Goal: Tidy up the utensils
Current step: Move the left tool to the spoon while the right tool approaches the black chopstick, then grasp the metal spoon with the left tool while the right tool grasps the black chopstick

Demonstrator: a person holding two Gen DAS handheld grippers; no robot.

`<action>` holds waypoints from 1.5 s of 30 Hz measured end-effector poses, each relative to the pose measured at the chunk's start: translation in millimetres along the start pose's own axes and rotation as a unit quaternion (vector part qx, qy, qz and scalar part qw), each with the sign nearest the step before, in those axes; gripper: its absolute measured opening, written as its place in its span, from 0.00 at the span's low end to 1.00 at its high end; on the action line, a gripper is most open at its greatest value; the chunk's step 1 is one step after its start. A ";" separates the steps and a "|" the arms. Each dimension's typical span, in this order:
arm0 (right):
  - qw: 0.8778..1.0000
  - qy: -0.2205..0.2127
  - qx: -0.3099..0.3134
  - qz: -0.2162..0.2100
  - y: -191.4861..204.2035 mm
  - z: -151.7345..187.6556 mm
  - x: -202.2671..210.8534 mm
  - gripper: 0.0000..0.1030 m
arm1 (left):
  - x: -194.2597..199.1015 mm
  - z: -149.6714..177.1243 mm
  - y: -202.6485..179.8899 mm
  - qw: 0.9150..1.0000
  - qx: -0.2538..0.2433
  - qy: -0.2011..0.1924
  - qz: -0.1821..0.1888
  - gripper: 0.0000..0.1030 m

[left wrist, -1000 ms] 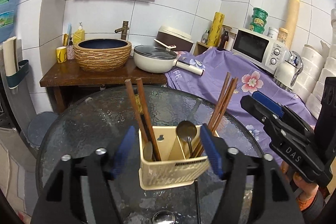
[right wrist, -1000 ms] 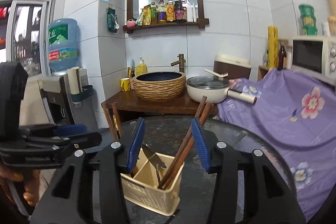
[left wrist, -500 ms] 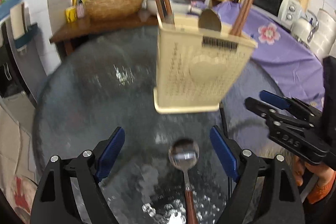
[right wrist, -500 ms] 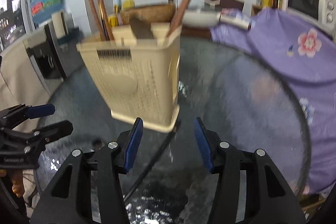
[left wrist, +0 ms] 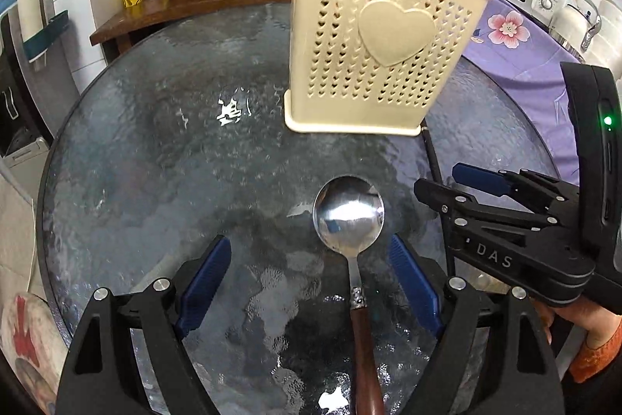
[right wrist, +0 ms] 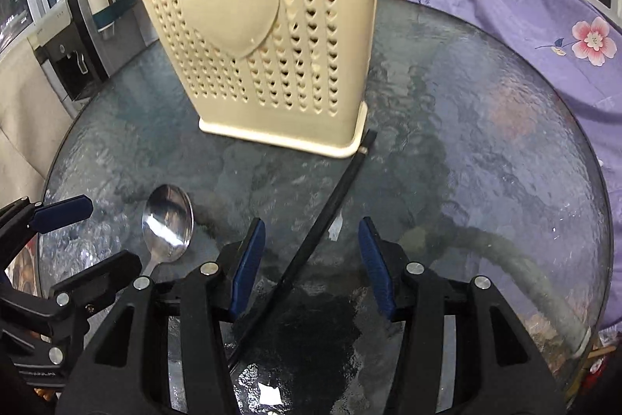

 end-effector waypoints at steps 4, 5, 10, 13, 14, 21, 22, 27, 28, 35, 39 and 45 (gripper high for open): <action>1.000 0.000 0.013 0.008 -0.5 2.7 2.3 0.38 | -1.5 3.4 -0.5 1.000 0.003 0.002 0.001 0.79; 1.000 0.001 0.019 0.010 -0.2 0.8 4.6 0.35 | -1.7 3.8 -2.2 1.000 0.003 0.003 0.001 0.79; 0.999 0.004 0.045 0.000 -6.4 8.6 11.8 0.23 | -6.3 3.9 -7.5 1.000 -0.001 0.006 0.005 0.79; 0.998 0.008 0.055 -0.014 -10.7 12.1 14.9 0.19 | -10.2 4.8 -10.1 1.000 -0.001 0.009 0.006 0.79; 0.998 0.008 0.060 -0.017 -11.0 13.3 15.8 0.18 | -11.2 4.9 -10.4 1.000 -0.001 0.010 0.007 0.79; 0.995 0.018 0.091 -0.031 -11.2 20.7 22.5 0.14 | -18.9 4.2 -16.7 1.000 -0.007 0.015 0.005 0.79; 0.995 0.019 0.094 -0.033 -12.4 20.9 22.7 0.14 | -20.2 4.1 -17.6 1.000 -0.008 0.016 0.004 0.79; 0.996 0.028 0.080 -0.042 -16.7 21.4 23.2 0.14 | -25.8 -2.1 -19.5 1.000 -0.005 0.012 -0.004 0.75; 0.996 0.028 0.075 -0.039 -17.8 20.5 22.5 0.14 | -26.3 -3.1 -19.9 1.000 -0.005 0.011 -0.005 0.75; 0.998 0.027 0.047 -0.024 -21.6 7.5 12.9 0.15 | -34.6 -7.9 -28.0 0.999 -0.017 0.015 -0.039 0.70; 0.999 0.034 0.031 -0.020 -23.8 -2.1 5.7 0.15 | -35.8 -9.6 -28.7 0.999 -0.018 0.015 -0.044 0.66; 0.999 0.038 0.017 -0.011 -23.7 -16.2 -4.2 0.15 | -36.6 -12.8 -30.4 0.999 -0.018 0.015 -0.048 0.55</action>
Point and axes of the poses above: each gripper's, at about its wrist camera, not at the fingertips, and x roughly against the way its jaws point, y to its left, z to its underside, the point moved 7 cm from there along -x, roughly the way its jaws point, and after that the axes turned 8 degrees about z, right-handed, at the moved point
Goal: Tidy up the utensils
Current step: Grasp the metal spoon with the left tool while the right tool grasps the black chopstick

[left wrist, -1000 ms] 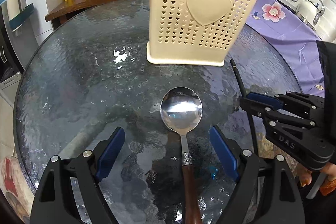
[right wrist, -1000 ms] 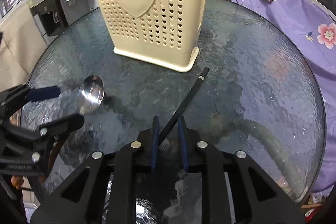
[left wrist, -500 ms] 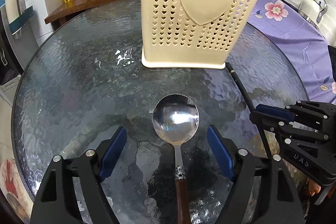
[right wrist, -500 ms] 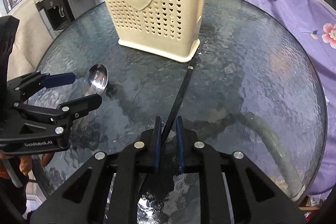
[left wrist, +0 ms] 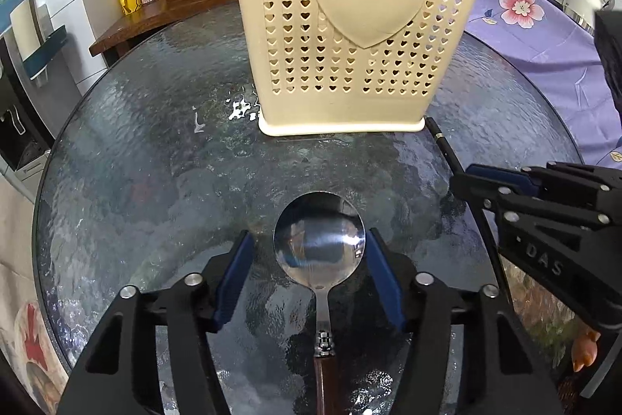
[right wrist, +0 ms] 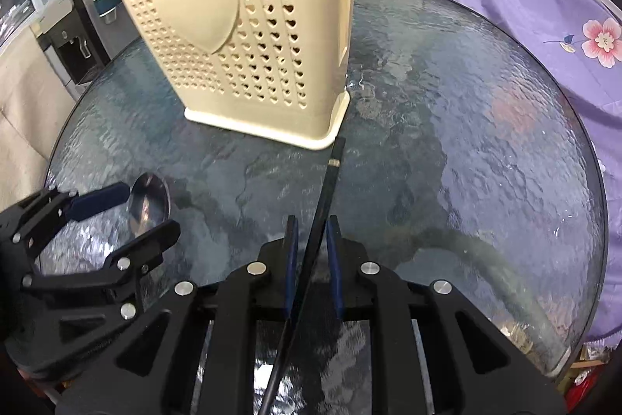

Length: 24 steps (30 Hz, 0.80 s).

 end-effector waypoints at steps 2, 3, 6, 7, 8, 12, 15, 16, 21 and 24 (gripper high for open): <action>1.000 0.001 -0.003 0.004 -1.6 -4.7 -3.3 0.15 | -0.1 -0.6 -0.3 1.000 -0.001 0.001 0.000 0.52; 1.000 0.001 -0.005 0.005 -2.6 -7.4 -5.1 0.15 | -0.2 -0.6 -0.1 1.000 -0.002 0.000 0.000 0.50; 1.000 0.003 -0.004 0.007 -3.4 -12.7 -8.6 0.15 | -0.5 -1.5 1.0 1.000 -0.003 -0.001 -0.001 0.47; 1.000 0.004 -0.002 0.009 -4.0 -14.9 -9.9 0.15 | -0.4 -1.6 2.0 1.000 -0.004 -0.001 -0.002 0.45; 1.000 0.004 0.000 0.010 -3.9 -16.5 -10.5 0.15 | -0.4 -1.8 2.8 1.000 -0.004 -0.001 -0.003 0.45; 1.000 0.000 0.003 0.012 -5.5 -19.9 -14.0 0.15 | -0.5 -2.7 4.3 1.000 -0.003 0.000 -0.002 0.45; 1.000 0.002 0.010 0.017 -3.7 -20.6 -15.2 0.15 | -0.3 -3.1 5.5 1.000 -0.003 -0.001 -0.002 0.45; 1.000 0.001 0.012 0.019 -3.2 -20.7 -15.3 0.15 | -0.3 -3.1 6.0 1.000 -0.002 -0.002 -0.001 0.45; 1.000 0.000 0.020 0.024 -0.7 -18.7 -14.8 0.15 | -0.9 -3.1 7.0 1.000 -0.002 0.001 -0.002 0.45; 0.999 0.000 0.023 0.030 3.4 -14.9 -12.9 0.15 | -0.6 -2.7 6.7 1.000 -0.002 0.001 -0.002 0.45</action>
Point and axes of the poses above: each gripper's, at about its wrist camera, not at the fingertips, and x roughly against the way its jaws point, y to its left, z to its underside, the point moved 7 cm from there along -x, roughly the way its jaws point, and after that the axes turned 8 degrees about z, right-handed, at the moved point
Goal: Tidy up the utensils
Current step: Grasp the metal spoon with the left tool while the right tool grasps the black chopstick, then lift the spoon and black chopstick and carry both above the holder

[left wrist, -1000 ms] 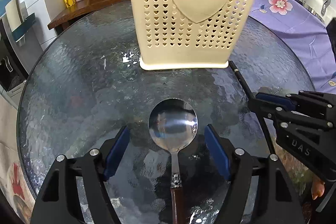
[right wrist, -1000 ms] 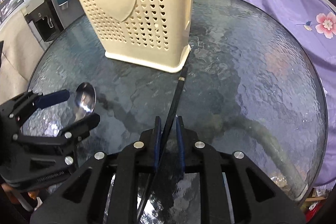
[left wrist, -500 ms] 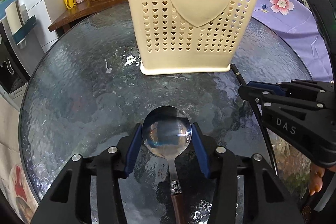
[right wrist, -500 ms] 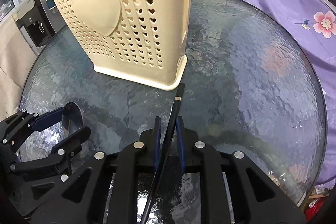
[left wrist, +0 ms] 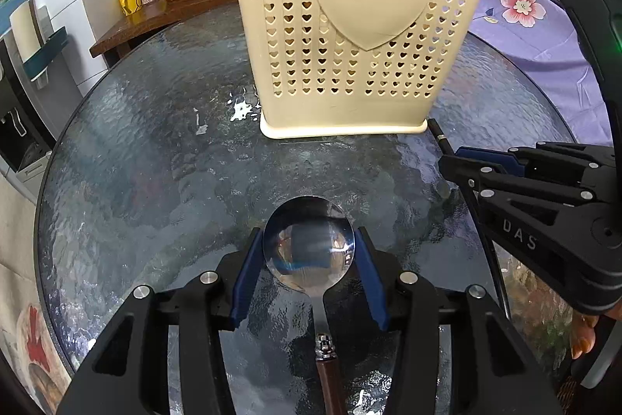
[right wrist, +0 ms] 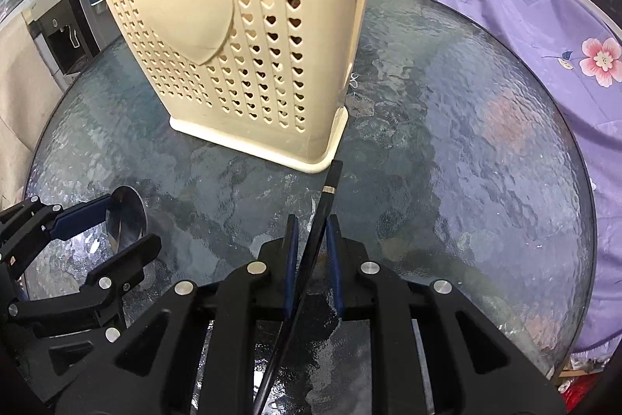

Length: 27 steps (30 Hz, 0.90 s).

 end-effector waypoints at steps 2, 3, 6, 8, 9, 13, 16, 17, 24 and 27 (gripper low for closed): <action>1.000 -0.001 -0.003 -0.003 0.1 0.5 0.5 0.15 | 0.0 -0.1 0.1 1.000 0.000 -0.001 -0.001 0.45; 1.000 -0.001 -0.004 -0.004 1.5 1.6 1.2 0.15 | -0.1 -0.2 0.1 1.000 0.000 0.000 -0.001 0.45; 1.000 -0.002 -0.006 -0.006 0.1 1.1 1.4 0.15 | -0.7 -1.0 -0.2 1.000 0.002 0.001 -0.001 0.45; 1.000 -0.004 -0.004 -0.006 -0.8 0.7 1.1 0.15 | -0.3 -0.8 -0.2 1.000 0.002 0.000 -0.001 0.45; 1.000 -0.003 -0.004 -0.006 -0.8 0.8 1.2 0.15 | 0.0 -0.6 -0.3 1.000 0.002 0.000 0.000 0.45; 1.000 -0.006 -0.004 -0.010 -2.2 1.5 1.3 0.15 | 0.1 -2.4 1.4 1.000 0.011 -0.001 0.011 0.45; 1.000 -0.006 -0.004 -0.010 -3.3 1.4 1.1 0.15 | 1.5 -3.9 4.3 1.000 0.014 -0.004 0.013 0.45; 1.000 -0.006 -0.004 -0.010 -3.3 1.5 1.3 0.15 | 2.4 -4.7 4.4 1.000 0.014 -0.006 0.013 0.45; 0.999 -0.015 -0.027 -0.026 -10.3 1.0 1.9 0.11 | 13.0 -10.6 9.1 0.999 0.016 -0.022 0.019 0.45; 0.999 -0.020 -0.028 -0.030 -11.6 0.6 4.3 0.09 | 18.3 -11.9 6.4 0.999 0.014 -0.029 0.020 0.45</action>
Point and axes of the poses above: each gripper's, at about its wrist camera, not at the fingertips, and x roughly against the way its jaws point, y to its left, z to its underside, the point moved 7 cm from there along -x, roughly the way its jaws point, and after that the axes turned 8 degrees about z, right-handed, at the moved point
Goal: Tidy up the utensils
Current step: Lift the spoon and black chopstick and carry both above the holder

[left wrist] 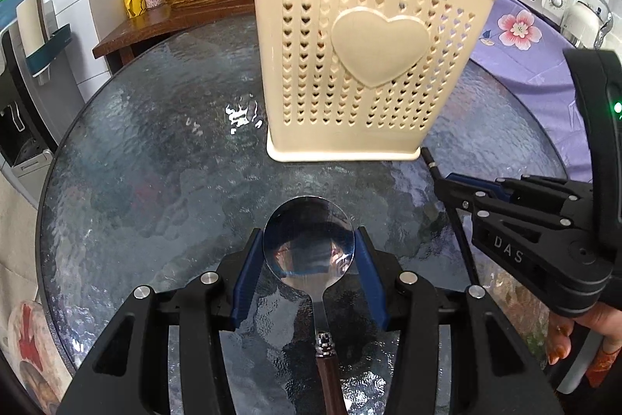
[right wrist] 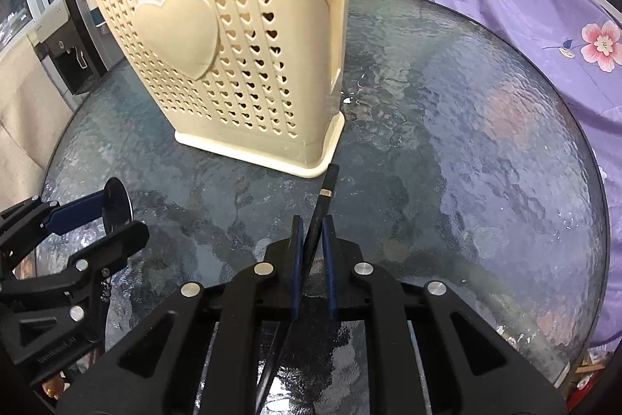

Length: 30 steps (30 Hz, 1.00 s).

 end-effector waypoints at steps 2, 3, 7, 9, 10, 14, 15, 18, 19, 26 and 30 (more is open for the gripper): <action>1.000 -0.001 0.000 -0.001 0.3 0.0 0.7 0.09 | 3.6 -2.4 -0.9 1.000 -0.001 -0.005 0.002 0.45; 1.000 -0.001 -0.001 -0.002 0.0 -0.1 0.6 0.09 | 4.4 -2.8 -2.4 1.000 -0.002 -0.006 0.003 0.45; 1.000 0.002 -0.003 -0.004 -0.6 -0.9 -0.1 0.09 | 5.5 -4.9 -3.4 1.000 -0.004 -0.008 0.004 0.45; 1.000 0.003 -0.003 -0.002 -0.5 -1.1 -0.3 0.09 | 5.5 -4.2 -3.3 1.000 -0.004 -0.008 0.005 0.45; 1.000 0.003 -0.003 -0.001 -0.3 -1.5 -0.6 0.09 | 6.0 -2.6 -3.8 1.000 -0.004 -0.007 0.005 0.45; 1.000 0.010 -0.007 0.005 -3.1 -2.6 -5.3 0.11 | 3.3 -1.8 -2.1 1.000 -0.002 -0.004 0.007 0.45; 1.000 0.010 -0.007 0.006 -3.6 -3.5 -5.9 0.11 | 2.9 -1.3 -1.8 1.000 -0.002 -0.003 0.008 0.45; 1.000 0.013 0.001 0.014 -0.4 -4.9 -6.8 0.11 | 2.2 0.3 -1.6 1.000 -0.001 -0.003 0.008 0.45; 1.000 0.014 0.004 0.017 0.5 -5.3 -7.0 0.11 | 2.3 0.4 -1.6 1.000 -0.001 -0.003 0.009 0.45; 0.999 0.018 0.021 0.030 6.6 -3.1 -6.6 0.11 | 2.8 0.7 -2.4 1.000 -0.004 -0.004 0.009 0.45; 0.999 0.015 0.025 0.034 8.2 -1.4 -5.4 0.11 | 3.5 0.7 -2.6 1.000 -0.004 -0.004 0.010 0.45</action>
Point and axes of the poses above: each gripper's, at about its wrist camera, not at the fingertips, and x roughly against the way its jaws point, y to its left, z to its underside, the point moved 7 cm from there along -x, roughly the way its jaws point, and after that the axes turned 8 degrees about z, right-handed, at the moved point
